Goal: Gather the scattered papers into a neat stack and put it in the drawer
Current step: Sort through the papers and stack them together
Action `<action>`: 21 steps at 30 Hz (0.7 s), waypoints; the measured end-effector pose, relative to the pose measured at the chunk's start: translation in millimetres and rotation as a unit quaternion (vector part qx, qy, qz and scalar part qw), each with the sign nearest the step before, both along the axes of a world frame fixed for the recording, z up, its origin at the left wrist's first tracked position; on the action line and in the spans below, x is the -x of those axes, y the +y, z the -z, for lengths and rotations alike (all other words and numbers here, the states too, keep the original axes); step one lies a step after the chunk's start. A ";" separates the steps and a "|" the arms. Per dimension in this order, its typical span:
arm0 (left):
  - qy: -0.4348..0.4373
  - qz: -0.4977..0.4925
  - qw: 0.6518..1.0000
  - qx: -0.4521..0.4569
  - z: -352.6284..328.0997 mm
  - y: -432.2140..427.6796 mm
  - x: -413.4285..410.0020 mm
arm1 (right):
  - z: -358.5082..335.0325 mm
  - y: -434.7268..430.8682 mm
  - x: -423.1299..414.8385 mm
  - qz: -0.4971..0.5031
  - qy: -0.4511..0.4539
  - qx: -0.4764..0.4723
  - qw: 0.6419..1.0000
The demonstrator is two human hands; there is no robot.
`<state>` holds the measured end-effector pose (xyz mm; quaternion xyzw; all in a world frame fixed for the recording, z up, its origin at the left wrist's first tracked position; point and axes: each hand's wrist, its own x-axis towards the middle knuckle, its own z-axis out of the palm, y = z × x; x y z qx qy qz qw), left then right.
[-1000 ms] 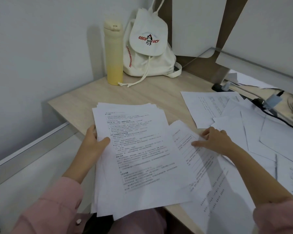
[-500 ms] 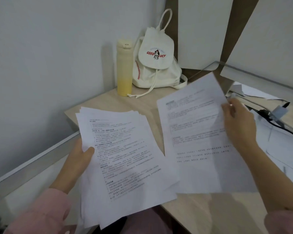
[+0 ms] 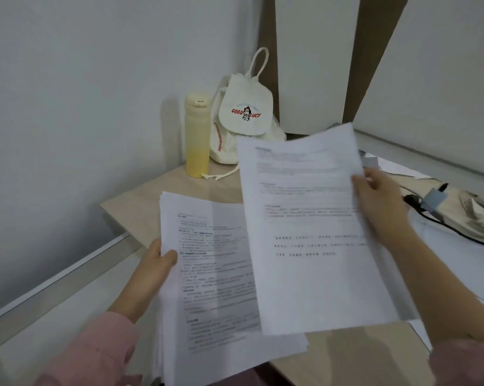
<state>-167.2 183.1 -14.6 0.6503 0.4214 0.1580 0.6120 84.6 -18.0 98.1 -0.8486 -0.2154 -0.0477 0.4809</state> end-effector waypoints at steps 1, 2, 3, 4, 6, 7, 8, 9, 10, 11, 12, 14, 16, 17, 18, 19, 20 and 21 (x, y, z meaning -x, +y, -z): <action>-0.007 0.004 1.000 0.013 0.2 -4.0 -3.3 | 12.1 2.8 3.0 -0.006 0.016 0.018 1.000; -0.013 0.006 1.000 0.024 -0.8 -8.5 -6.3 | 25.0 5.3 7.8 -0.010 0.032 0.030 0.999; -0.018 0.008 0.999 0.030 -1.5 -12.0 -9.6 | 39.0 7.7 12.2 -0.017 0.044 0.038 0.998; -0.023 0.016 0.999 0.038 -3.0 -15.5 -12.7 | 52.5 9.9 17.3 -0.025 0.049 0.046 0.997; -0.046 0.028 0.996 0.067 -7.7 -21.7 -20.6 | 79.5 13.2 22.0 -0.034 0.059 0.064 0.996; -0.057 0.031 0.994 0.086 -9.3 -25.1 -23.3 | 91.3 15.0 23.8 -0.038 0.068 0.068 0.995; -0.060 0.037 0.993 0.095 -8.4 -27.8 -25.5 | 101.1 17.7 26.2 -0.042 0.080 0.070 0.993; -0.056 0.052 0.993 0.090 -7.0 -30.9 -27.3 | 108.2 20.5 29.6 -0.047 0.095 0.073 0.992; -0.051 0.066 0.994 0.076 -3.6 -34.4 -28.4 | 114.1 22.5 32.4 -0.055 0.110 0.079 0.989; -0.048 0.072 0.994 0.064 -0.6 -38.2 -28.4 | 119.3 24.2 34.8 -0.064 0.131 0.090 0.985; -0.045 0.071 0.995 0.057 2.5 -41.8 -29.1 | 126.2 25.1 35.1 -0.073 0.151 0.098 0.981; -0.039 0.064 0.996 0.038 6.2 -47.2 -32.0 | 138.2 23.7 32.3 -0.081 0.170 0.126 0.974; -0.046 0.061 0.997 -0.007 5.2 -50.8 -35.8 | 145.1 17.7 25.3 -0.065 0.170 0.154 0.971; -0.057 0.053 0.997 -0.027 3.6 -51.7 -37.8 | 142.6 12.5 23.9 -0.052 0.184 0.148 0.970; -0.073 0.043 0.995 -0.045 0.2 -52.9 -39.7 | 137.8 7.5 23.5 -0.043 0.214 0.121 0.968; -0.094 0.034 0.993 -0.063 -4.5 -54.6 -42.0 | 129.1 1.0 25.9 -0.045 0.264 0.079 0.960; -0.116 0.029 0.990 -0.079 -10.4 -57.0 -43.8 | 122.1 -5.6 26.7 -0.067 0.315 0.025 0.947; -0.140 0.025 0.986 -0.090 -18.1 -60.0 -46.5 | 113.7 -12.6 28.1 -0.093 0.353 -0.018 0.931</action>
